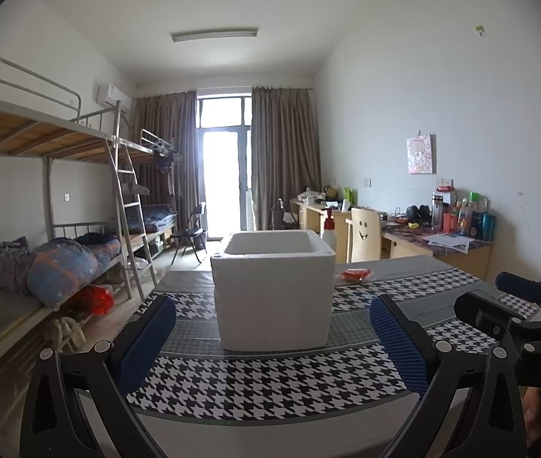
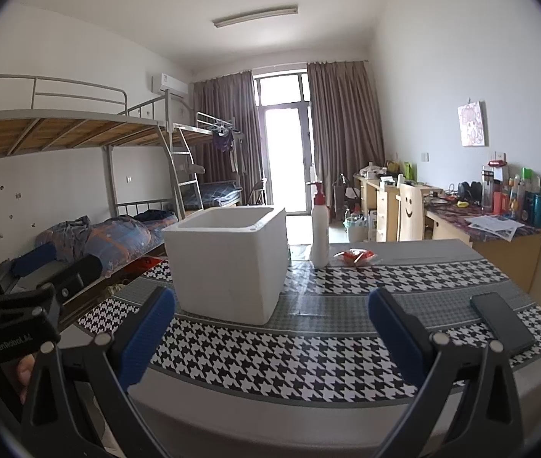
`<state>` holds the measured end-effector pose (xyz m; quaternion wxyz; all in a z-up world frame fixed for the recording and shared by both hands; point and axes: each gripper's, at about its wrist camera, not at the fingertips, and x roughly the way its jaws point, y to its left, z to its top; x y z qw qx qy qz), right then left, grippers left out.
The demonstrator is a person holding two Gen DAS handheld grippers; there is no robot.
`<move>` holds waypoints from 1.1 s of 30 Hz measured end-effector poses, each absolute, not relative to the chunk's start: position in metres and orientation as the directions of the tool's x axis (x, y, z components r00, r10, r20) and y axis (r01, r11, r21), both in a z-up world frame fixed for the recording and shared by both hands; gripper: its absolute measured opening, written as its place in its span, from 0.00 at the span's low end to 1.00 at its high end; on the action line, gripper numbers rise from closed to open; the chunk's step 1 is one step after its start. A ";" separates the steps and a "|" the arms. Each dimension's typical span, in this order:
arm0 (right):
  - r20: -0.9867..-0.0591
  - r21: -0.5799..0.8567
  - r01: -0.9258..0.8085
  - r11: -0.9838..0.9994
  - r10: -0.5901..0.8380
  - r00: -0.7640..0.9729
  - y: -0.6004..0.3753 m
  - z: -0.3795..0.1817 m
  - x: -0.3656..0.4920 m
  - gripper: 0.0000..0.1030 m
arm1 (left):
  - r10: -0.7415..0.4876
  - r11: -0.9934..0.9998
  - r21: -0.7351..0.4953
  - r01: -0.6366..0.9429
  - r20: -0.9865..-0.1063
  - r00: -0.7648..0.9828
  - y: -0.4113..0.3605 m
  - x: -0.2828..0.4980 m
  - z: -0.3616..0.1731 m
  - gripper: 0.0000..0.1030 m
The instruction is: Organize soft objects
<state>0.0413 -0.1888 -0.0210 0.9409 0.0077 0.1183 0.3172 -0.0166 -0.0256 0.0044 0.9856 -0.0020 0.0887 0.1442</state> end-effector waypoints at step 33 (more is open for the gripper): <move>-0.217 0.075 -0.562 0.824 0.564 0.797 -0.191 -0.032 0.036 0.99 | 0.244 0.969 0.009 -0.247 -0.195 0.950 -0.023 -0.016 -0.003 0.99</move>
